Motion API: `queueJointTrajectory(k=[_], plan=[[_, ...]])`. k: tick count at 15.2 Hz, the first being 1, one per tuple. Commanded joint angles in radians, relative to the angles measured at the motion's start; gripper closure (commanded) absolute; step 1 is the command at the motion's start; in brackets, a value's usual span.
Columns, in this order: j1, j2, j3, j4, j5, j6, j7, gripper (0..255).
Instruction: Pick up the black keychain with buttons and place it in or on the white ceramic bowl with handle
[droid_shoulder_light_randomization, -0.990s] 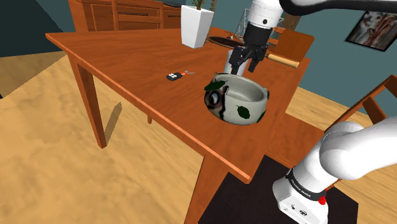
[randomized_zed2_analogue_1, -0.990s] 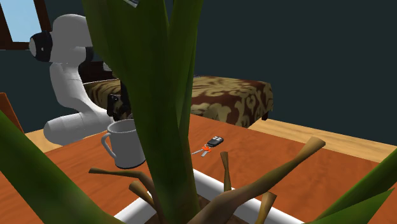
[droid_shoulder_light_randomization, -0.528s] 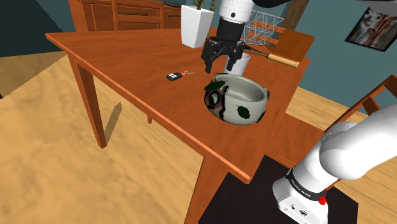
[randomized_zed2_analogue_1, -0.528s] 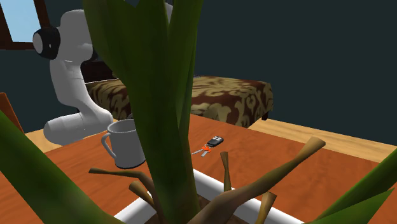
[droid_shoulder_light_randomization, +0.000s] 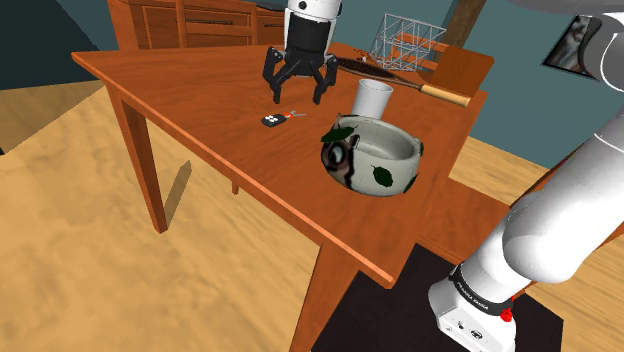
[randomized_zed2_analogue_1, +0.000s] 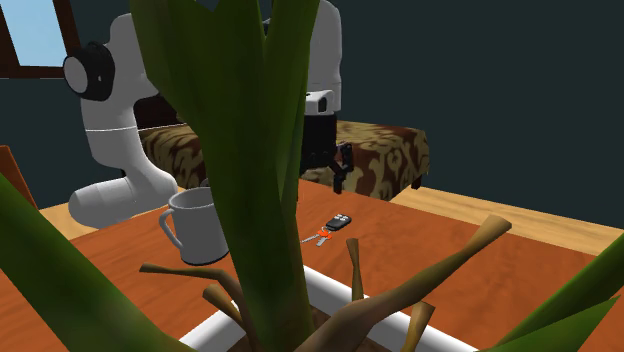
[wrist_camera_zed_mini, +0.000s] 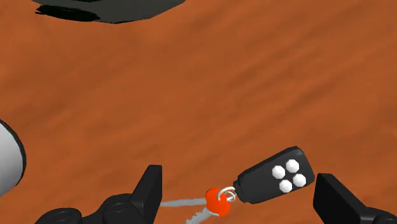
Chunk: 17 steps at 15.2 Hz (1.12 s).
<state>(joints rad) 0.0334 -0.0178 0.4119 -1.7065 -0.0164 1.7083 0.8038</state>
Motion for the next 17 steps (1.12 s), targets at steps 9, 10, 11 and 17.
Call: queueJointTrajectory(k=[9, 10, 11, 17], plan=[[0.027, 0.13, 0.021, 0.056, -0.041, 0.066, 0.1, 0], [0.026, 0.13, 0.02, 0.035, -0.042, 0.088, 0.1, 0], [0.026, 0.129, 0.02, 0.035, -0.042, 0.088, 0.1, 0], [0.026, 0.13, 0.02, 0.035, -0.042, 0.088, 0.1, 0]])
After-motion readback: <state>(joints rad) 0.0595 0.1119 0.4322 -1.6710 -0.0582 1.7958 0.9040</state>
